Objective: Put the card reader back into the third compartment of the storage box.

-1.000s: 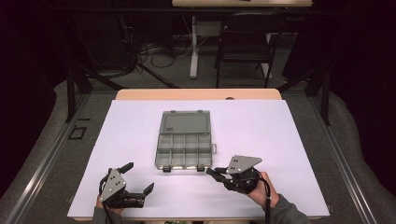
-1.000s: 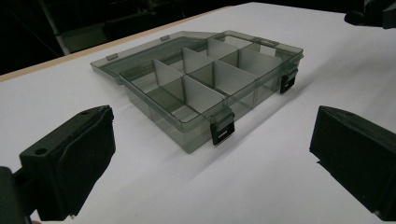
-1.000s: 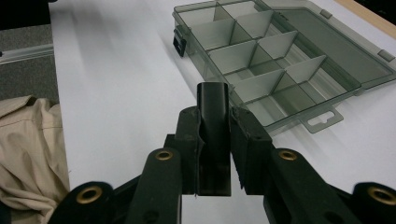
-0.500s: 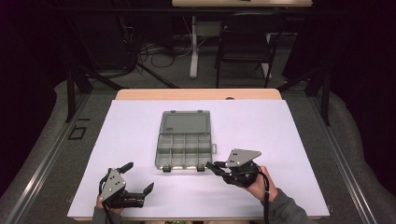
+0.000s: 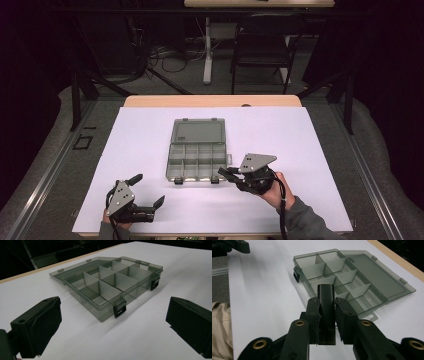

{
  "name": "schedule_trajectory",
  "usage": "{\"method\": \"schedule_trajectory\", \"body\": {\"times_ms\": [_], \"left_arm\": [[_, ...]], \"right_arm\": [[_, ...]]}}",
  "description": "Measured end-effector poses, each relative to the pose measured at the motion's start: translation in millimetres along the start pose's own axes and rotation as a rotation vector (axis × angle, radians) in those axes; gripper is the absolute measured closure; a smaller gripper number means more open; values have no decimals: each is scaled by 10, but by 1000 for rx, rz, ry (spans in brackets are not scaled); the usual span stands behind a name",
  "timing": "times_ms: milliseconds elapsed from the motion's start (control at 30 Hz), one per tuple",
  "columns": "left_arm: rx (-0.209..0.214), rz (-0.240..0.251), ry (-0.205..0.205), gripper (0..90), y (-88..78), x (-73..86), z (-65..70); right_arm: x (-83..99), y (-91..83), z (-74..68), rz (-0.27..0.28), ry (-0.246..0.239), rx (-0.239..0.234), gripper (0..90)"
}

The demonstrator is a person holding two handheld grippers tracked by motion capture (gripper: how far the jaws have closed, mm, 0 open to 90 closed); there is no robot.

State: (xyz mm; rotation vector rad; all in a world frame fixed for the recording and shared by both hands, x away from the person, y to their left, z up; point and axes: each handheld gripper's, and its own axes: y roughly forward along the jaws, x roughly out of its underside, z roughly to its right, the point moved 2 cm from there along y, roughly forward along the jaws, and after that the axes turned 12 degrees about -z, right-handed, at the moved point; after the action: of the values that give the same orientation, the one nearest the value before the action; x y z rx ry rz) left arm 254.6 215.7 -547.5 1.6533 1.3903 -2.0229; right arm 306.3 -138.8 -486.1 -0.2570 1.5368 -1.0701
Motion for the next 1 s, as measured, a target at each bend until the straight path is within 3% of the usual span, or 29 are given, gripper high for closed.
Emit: {"method": "schedule_trajectory", "body": {"times_ms": [1000], "left_arm": [[-1, 1, -5, 1, -2, 1, -4]], "right_arm": [[-326, 99, 234, 2, 2, 37, 732]]}}
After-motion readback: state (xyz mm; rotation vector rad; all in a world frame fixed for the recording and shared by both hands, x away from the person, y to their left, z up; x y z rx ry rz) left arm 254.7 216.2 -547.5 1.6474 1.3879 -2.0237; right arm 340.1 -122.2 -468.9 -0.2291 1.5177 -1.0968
